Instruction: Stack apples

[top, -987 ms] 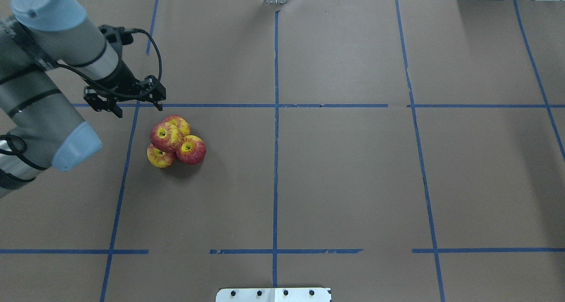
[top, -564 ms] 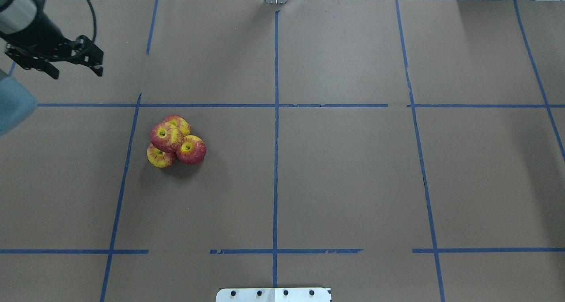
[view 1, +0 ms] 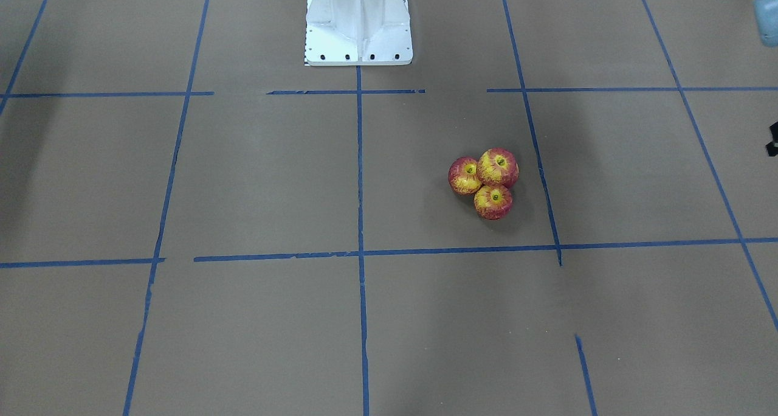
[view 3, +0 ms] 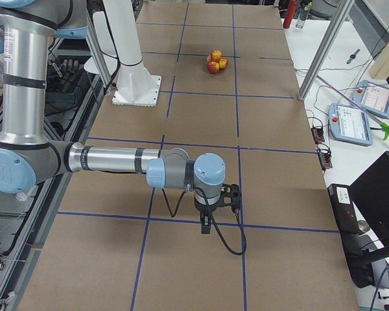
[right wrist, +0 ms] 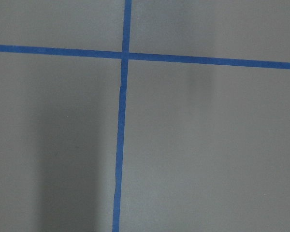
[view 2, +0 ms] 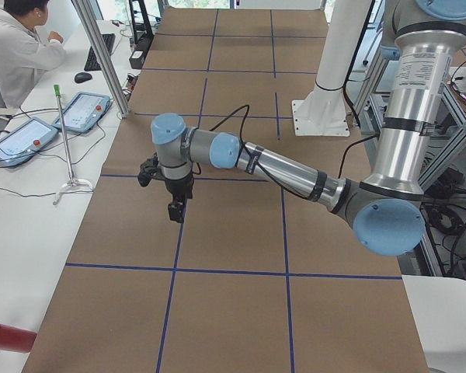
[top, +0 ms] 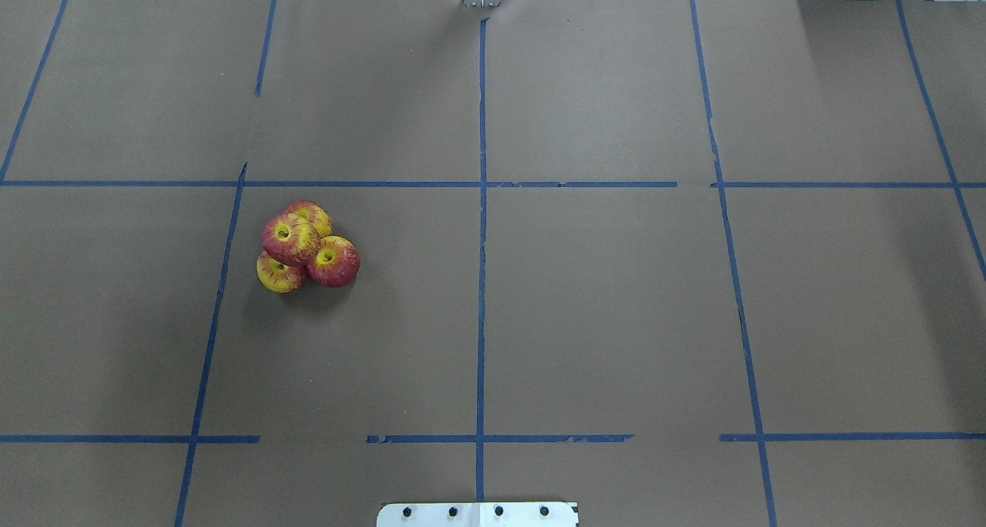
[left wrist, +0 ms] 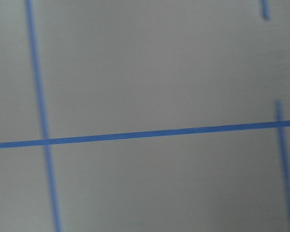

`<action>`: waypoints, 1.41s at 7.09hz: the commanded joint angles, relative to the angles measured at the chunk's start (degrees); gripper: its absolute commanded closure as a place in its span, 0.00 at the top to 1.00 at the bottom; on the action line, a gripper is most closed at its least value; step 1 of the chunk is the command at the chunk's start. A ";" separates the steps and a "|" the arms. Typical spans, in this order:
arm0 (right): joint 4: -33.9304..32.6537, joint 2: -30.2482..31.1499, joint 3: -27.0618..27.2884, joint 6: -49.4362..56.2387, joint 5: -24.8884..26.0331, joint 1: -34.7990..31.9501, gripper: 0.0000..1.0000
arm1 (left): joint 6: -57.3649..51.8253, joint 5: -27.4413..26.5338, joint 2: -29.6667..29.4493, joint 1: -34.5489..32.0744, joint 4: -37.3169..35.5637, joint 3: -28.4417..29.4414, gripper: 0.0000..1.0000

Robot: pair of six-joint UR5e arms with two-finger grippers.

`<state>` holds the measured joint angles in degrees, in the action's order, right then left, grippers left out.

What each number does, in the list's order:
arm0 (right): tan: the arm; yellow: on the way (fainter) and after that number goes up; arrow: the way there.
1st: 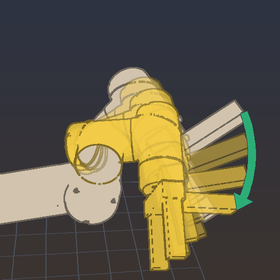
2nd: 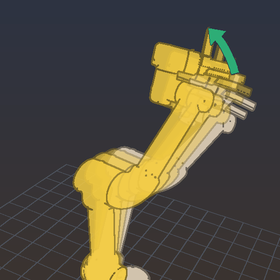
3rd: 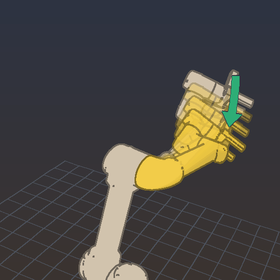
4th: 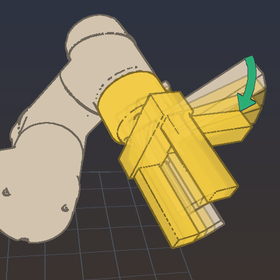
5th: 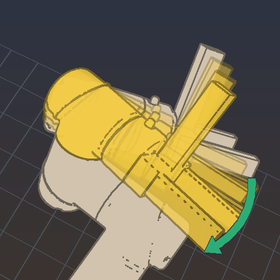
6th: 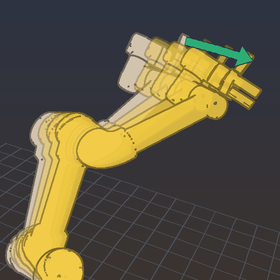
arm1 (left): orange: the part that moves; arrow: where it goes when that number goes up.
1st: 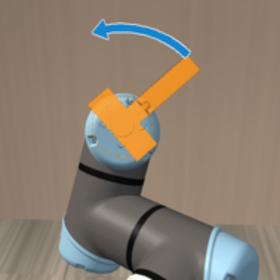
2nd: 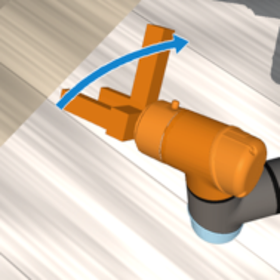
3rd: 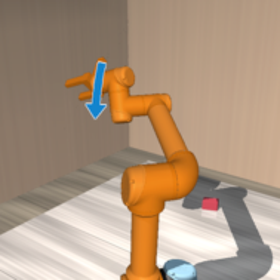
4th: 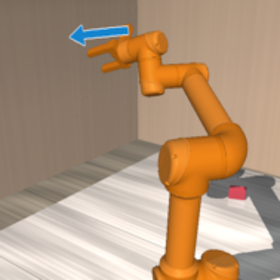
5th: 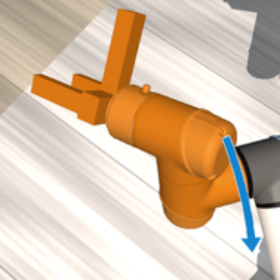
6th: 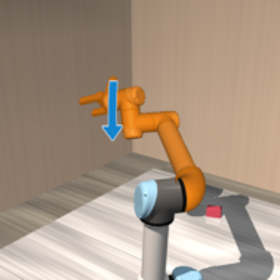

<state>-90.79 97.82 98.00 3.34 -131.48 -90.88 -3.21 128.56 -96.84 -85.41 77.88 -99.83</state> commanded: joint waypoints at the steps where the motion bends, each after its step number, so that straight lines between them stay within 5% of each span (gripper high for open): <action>1: 0.00 0.00 0.00 0.00 0.00 0.00 1.00 | -10.58 -0.15 1.82 -6.34 -0.70 4.11 1.00; 4: 0.00 0.00 0.00 0.00 0.00 0.00 1.00 | -10.76 0.20 4.89 -6.18 -0.01 1.24 1.00; 10: 0.00 0.00 0.00 0.00 0.00 0.00 1.00 | -10.84 5.20 4.99 -5.91 1.57 4.72 1.00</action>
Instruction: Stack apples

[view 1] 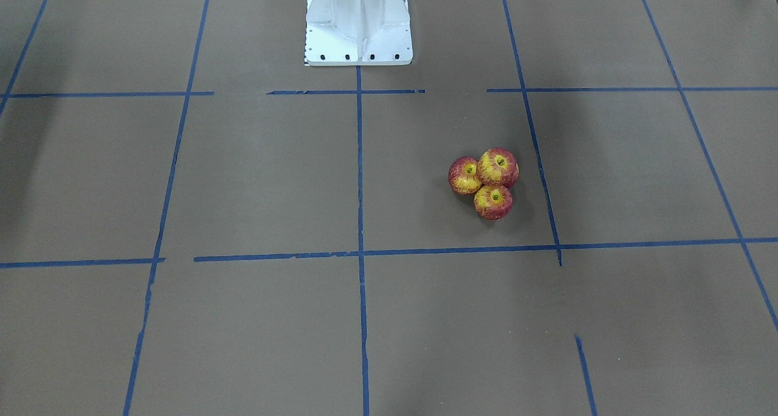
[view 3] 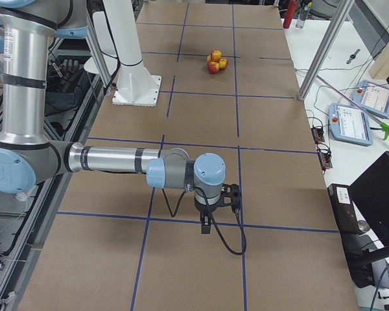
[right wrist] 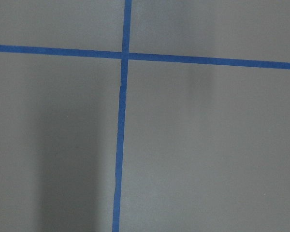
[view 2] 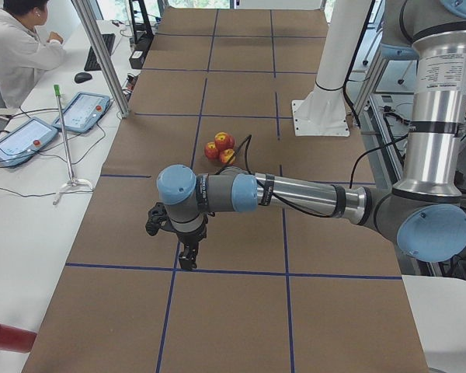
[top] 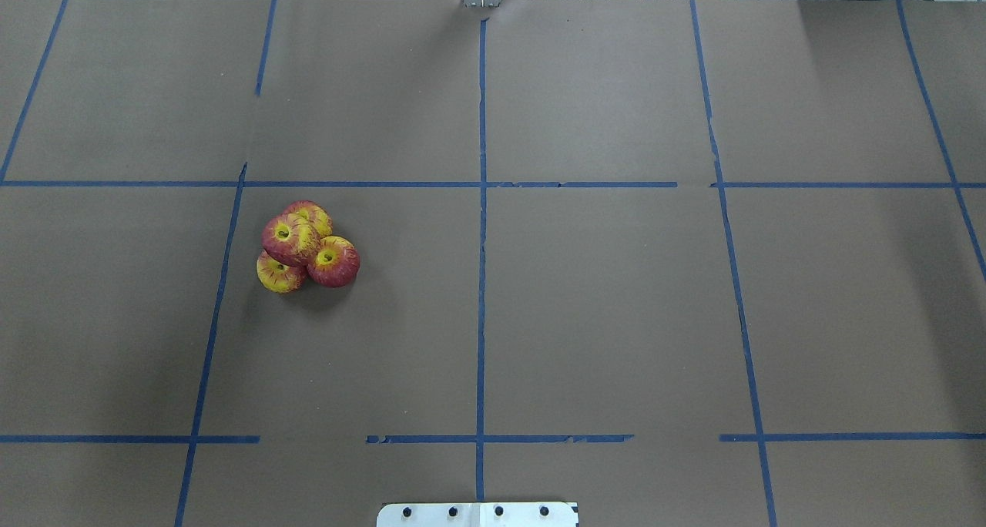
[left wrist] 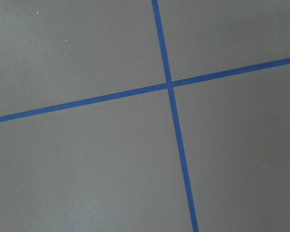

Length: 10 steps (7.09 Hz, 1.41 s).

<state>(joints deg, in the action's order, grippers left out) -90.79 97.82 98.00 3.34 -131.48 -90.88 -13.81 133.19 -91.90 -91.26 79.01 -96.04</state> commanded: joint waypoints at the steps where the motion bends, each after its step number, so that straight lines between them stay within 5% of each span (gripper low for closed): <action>1: 0.00 0.00 0.00 0.00 0.00 0.00 1.00 | -0.16 0.49 -0.55 0.02 1.92 2.69 1.00; 10: 0.00 0.00 0.00 0.00 0.00 0.00 1.00 | 0.10 -0.30 0.23 -0.06 1.85 2.44 1.00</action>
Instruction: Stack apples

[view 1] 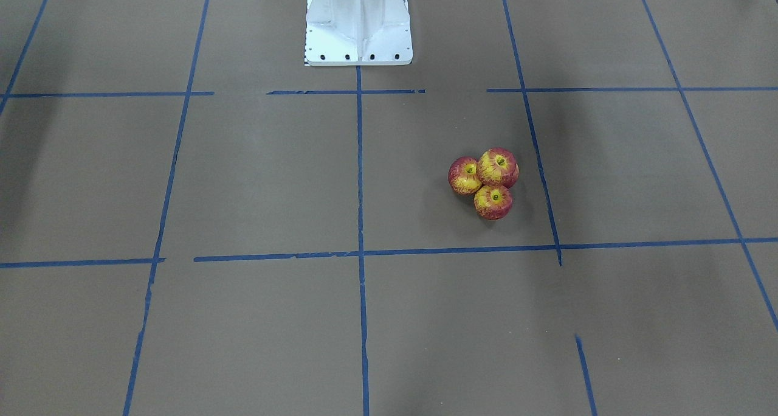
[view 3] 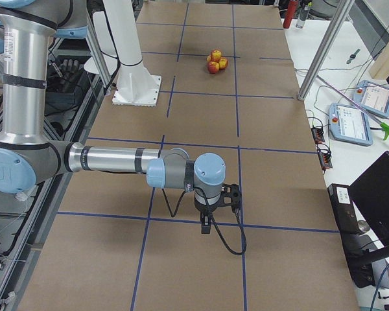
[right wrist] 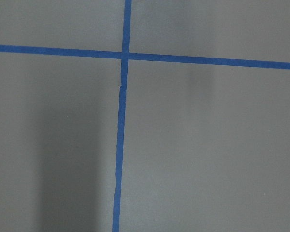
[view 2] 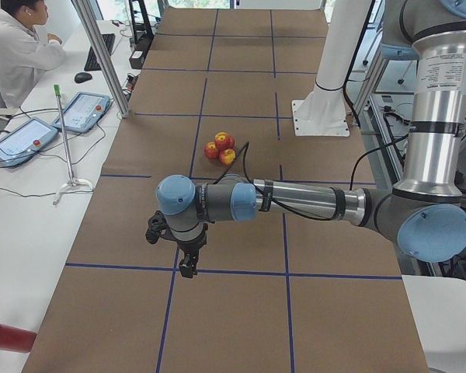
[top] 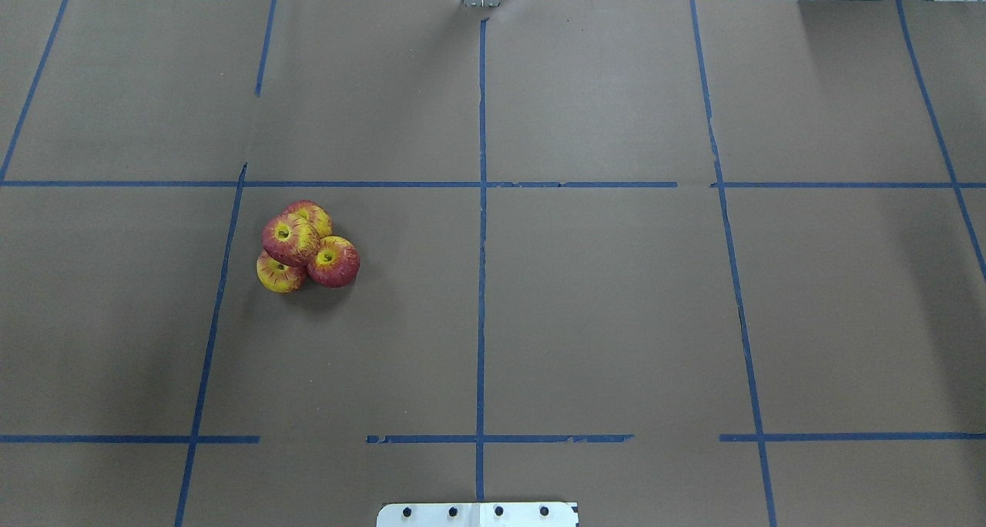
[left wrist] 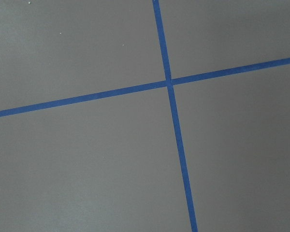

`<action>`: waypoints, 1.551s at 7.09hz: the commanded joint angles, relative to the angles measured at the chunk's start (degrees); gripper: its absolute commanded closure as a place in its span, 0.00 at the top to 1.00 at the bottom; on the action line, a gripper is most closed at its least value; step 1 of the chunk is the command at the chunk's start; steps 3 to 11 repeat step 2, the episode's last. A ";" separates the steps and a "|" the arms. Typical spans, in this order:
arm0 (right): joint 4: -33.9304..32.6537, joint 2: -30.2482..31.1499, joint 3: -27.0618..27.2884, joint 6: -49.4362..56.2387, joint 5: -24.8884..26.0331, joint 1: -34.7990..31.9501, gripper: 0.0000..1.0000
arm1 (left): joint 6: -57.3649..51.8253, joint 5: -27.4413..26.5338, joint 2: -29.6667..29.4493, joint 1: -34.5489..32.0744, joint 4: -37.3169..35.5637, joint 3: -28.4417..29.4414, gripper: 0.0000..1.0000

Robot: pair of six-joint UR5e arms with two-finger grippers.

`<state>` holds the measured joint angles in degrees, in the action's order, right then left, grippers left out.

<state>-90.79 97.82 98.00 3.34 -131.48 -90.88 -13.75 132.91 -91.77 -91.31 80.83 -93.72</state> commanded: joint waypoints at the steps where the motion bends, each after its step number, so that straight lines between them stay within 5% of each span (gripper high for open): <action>1: 0.00 0.00 0.00 0.00 0.00 0.00 1.00 | 0.13 -0.02 -0.16 -0.10 0.03 -0.40 1.00; 11: 0.00 0.00 0.00 0.00 0.00 0.00 1.00 | 0.13 -0.11 -0.68 -0.01 0.12 0.81 1.00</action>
